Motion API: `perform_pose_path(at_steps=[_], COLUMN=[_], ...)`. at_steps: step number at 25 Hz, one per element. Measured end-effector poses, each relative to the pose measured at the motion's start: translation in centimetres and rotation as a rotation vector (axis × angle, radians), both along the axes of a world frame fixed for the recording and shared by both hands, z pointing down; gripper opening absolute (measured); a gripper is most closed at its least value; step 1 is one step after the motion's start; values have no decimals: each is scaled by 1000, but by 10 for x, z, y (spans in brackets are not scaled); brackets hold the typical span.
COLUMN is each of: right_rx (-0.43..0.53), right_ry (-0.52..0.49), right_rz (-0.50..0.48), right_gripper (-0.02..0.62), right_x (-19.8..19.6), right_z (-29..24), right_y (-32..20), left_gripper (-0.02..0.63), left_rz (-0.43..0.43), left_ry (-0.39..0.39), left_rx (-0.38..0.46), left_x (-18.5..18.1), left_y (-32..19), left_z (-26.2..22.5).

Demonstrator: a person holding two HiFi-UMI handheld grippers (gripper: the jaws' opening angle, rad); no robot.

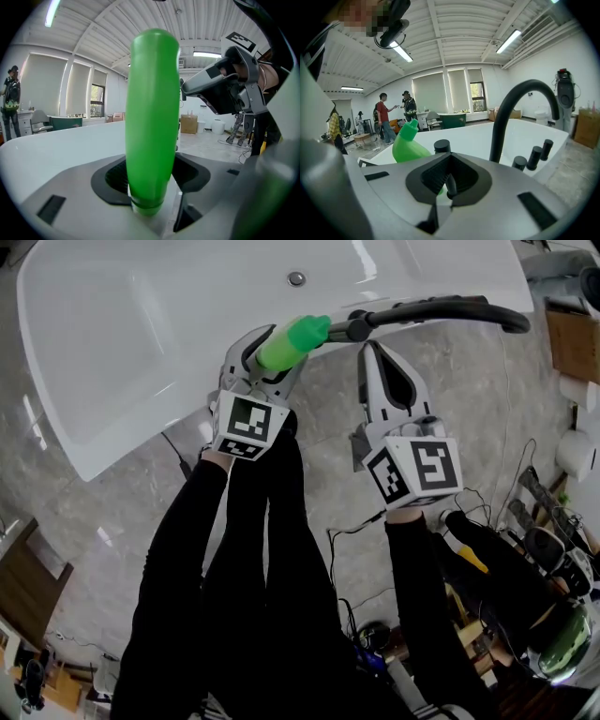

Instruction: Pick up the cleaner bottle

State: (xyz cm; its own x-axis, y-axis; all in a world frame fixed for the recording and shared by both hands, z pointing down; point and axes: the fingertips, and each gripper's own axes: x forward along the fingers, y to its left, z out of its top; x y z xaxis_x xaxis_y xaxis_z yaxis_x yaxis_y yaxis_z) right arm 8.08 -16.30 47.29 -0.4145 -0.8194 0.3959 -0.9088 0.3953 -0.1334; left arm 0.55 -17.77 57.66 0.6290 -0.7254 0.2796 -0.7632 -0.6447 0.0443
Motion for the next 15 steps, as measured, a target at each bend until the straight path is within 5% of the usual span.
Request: perform_pose_path(at_steps=[15], right_rx=[-21], right_ry=[-21], right_rz=[19], right_gripper=[2], right_x=[2], right_z=[15], right_y=[4], left_gripper=[253], left_rz=[10], left_ry=[22], left_rx=[35], left_x=[6], left_y=[-8], left_z=[-4])
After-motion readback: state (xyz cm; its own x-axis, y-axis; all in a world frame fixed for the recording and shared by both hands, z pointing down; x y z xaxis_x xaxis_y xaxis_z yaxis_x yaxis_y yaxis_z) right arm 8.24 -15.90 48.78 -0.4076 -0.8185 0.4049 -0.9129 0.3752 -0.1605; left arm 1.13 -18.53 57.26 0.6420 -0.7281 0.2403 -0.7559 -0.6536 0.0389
